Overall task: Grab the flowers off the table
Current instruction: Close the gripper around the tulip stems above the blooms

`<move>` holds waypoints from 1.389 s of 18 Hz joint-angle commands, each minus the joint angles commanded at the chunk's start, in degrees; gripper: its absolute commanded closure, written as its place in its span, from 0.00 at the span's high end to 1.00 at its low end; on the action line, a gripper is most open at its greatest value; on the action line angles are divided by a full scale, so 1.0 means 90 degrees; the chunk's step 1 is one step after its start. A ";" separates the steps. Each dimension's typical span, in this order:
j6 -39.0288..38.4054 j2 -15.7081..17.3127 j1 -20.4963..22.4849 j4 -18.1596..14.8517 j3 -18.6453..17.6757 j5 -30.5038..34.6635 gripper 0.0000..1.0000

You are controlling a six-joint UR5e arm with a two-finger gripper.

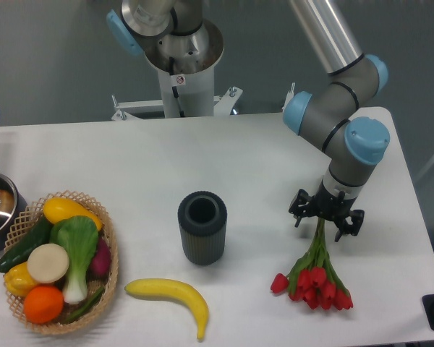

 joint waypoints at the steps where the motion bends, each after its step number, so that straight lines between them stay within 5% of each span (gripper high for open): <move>1: 0.0000 0.0000 0.0000 0.0039 -0.0019 0.0000 0.95; 10: 0.0010 0.0000 -0.0010 0.0166 -0.0078 0.0000 0.63; 25: -0.0283 0.0097 0.0000 0.0166 -0.0078 -0.0020 0.41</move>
